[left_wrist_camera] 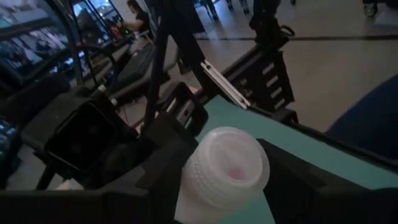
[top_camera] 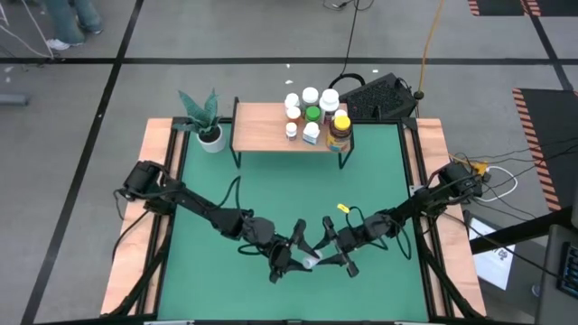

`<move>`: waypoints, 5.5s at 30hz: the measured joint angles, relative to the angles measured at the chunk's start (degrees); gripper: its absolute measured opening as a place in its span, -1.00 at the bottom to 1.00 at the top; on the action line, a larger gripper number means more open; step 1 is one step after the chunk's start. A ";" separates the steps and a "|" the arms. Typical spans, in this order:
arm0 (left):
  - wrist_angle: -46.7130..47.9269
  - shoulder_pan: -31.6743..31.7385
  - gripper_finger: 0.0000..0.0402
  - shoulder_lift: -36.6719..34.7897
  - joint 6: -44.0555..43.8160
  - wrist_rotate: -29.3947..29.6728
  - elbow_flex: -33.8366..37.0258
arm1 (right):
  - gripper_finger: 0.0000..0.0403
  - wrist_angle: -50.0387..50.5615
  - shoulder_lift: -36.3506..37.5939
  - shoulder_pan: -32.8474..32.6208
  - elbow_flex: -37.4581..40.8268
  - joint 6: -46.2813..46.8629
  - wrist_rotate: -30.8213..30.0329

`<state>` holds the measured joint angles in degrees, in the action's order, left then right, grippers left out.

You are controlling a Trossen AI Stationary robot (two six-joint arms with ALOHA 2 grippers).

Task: Pick and place medicine bottles onto shelf by color
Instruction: Put the transparent pill bottle on the shelf, then return to Home Position

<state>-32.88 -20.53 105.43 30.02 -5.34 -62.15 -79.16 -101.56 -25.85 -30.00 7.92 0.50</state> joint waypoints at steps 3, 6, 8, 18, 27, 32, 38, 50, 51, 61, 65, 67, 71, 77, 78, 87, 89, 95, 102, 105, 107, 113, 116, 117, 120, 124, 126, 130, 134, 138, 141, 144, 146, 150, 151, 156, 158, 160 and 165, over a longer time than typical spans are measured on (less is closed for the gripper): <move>-0.90 -0.22 -0.05 0.00 -0.11 0.06 0.00 | -0.24 -0.72 -0.02 0.00 0.00 -0.04 0.38; -0.88 -0.22 -0.06 0.00 -0.17 0.06 0.00 | -0.24 -0.39 -0.02 0.00 0.00 0.00 0.59; -1.04 -0.21 -0.06 0.00 -0.61 0.17 0.00 | -0.25 -0.35 0.00 0.00 0.00 0.00 0.71; 0.07 1.00 -0.33 -0.13 -9.88 4.70 0.05 | 0.02 2.90 0.09 -0.69 -0.02 -4.19 -3.56; 11.21 3.17 -0.27 -4.60 -18.96 14.35 0.09 | 0.14 4.87 0.09 -0.92 4.14 1.27 -18.70; 19.08 4.41 -0.32 -8.99 -22.66 22.34 0.09 | 0.10 4.87 0.09 -0.82 8.24 10.28 -26.18; 31.08 8.85 -0.27 -15.46 -24.55 32.54 0.09 | 0.07 4.84 0.09 0.02 10.32 18.46 -30.63; 32.31 30.09 -0.27 -18.48 -28.83 25.04 0.04 | 0.07 5.39 0.07 0.31 10.08 17.99 -30.41; 32.52 31.85 -0.25 -18.09 -29.72 23.49 0.04 | 0.07 5.52 0.07 0.31 10.08 18.00 -30.41; 34.91 39.25 -0.22 -17.48 -31.78 19.78 0.07 | 0.07 7.04 0.07 0.31 10.08 18.40 -30.41; 34.72 39.85 -0.22 -17.86 -29.93 19.72 0.04 | 0.07 7.72 0.07 0.31 10.08 18.40 -30.42; 35.70 40.66 -0.21 -18.06 -29.70 19.70 0.07 | 0.07 7.90 0.07 0.31 10.08 18.43 -30.41; 35.91 43.16 -0.21 -18.38 -28.93 19.71 0.04 | 0.07 7.91 0.07 0.31 10.08 18.43 -30.43; 32.73 49.20 -0.21 -17.81 -30.59 19.58 0.02 | 0.07 7.81 0.07 0.66 10.08 18.44 -30.48; 32.25 50.23 -0.21 -17.62 -30.89 18.55 0.02 | 0.07 7.66 0.07 0.84 10.08 18.45 -30.54; 26.08 55.43 -0.21 -15.17 -34.96 13.56 0.02 | 0.07 7.00 0.07 1.99 10.08 19.08 -30.50; 26.21 55.97 -0.21 -14.74 -35.17 12.54 0.02 | 0.07 6.99 0.07 1.99 10.08 19.08 -30.43; 25.60 56.16 -0.21 -13.01 -35.39 11.69 0.11 | 0.07 7.25 0.07 2.03 10.08 19.06 -30.36; 24.99 56.28 -0.21 -12.06 -36.04 11.36 0.07 | 0.07 7.43 0.07 2.03 10.08 19.08 -30.32; 25.05 56.26 -0.21 -12.07 -35.93 11.35 0.07 | 0.07 7.43 0.07 2.03 10.08 19.08 -30.30; 24.99 56.26 -0.21 -12.07 -35.75 11.36 0.07 | 0.07 7.43 0.07 2.03 10.08 19.06 -30.31; 24.89 56.26 -0.21 -12.07 -33.93 11.35 0.07 | 0.07 7.43 0.07 2.03 10.08 19.06 -30.30; 24.45 56.26 -0.18 -12.07 -32.47 11.36 0.07 | 0.07 7.43 0.07 2.03 10.08 19.06 -30.30; 24.08 56.26 -0.15 -12.07 -32.07 11.36 0.07 | 0.07 7.43 0.07 2.03 10.08 19.06 -30.30; 23.11 56.26 0.00 -12.07 -31.58 11.36 0.07 | 0.07 7.43 0.07 2.03 10.08 19.16 -30.28; 22.63 56.26 0.25 -12.07 -31.29 11.36 0.07 | 0.07 7.80 0.07 2.03 10.08 20.09 -30.09; 22.71 56.26 0.35 -12.07 -31.21 11.36 0.07 | 0.07 7.91 0.07 2.03 10.08 20.11 -30.04; 23.71 56.05 0.47 -12.27 -31.21 11.34 0.05 | 0.07 8.18 0.07 2.01 10.08 20.13 -29.67; 31.42 55.53 0.50 -16.59 -27.87 10.89 0.07 | 0.07 9.69 0.07 1.76 10.05 20.49 -28.21; 41.95 54.08 0.46 -24.51 -27.43 10.83 0.04 | 0.07 11.74 0.04 1.75 10.05 19.75 -27.44; 48.16 51.12 0.39 -30.36 -28.41 10.96 0.95 | 0.07 11.75 0.04 1.73 10.05 18.95 -27.20; 44.33 45.33 0.30 -36.04 -29.23 11.71 7.47 | 0.07 10.83 0.04 1.70 10.05 18.60 -24.80; 38.43 40.61 0.23 -39.49 -30.95 12.76 13.98 | 0.07 9.83 0.04 1.44 10.01 17.93 -22.90; 20.15 30.52 0.06 -44.42 -32.17 13.57 27.34 | 0.04 9.15 0.04 -0.02 8.74 13.72 -22.74; 16.09 28.20 0.02 -45.03 -32.19 13.95 30.41 | 0.01 9.12 0.04 -0.40 8.00 12.06 -22.73; 3.33 17.99 -0.21 -47.28 -29.26 15.13 40.37 | -0.20 9.11 0.18 -1.27 3.41 -2.75 -18.09; 3.14 14.77 -0.30 -49.92 -28.50 16.11 41.42 | -0.33 9.22 1.13 -1.26 2.51 -8.40 -16.80; 5.82 12.20 -0.39 -53.82 -27.95 18.00 41.83 | -0.47 9.35 2.59 -0.83 2.22 -12.71 -16.81; 14.13 7.41 -0.57 -63.94 -25.99 20.72 41.86 | -0.80 16.35 12.85 1.11 3.79 -21.66 -16.81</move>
<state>-18.75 -13.13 41.49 4.03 15.39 -20.29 -62.81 -88.70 -24.74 -26.20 -13.74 -16.32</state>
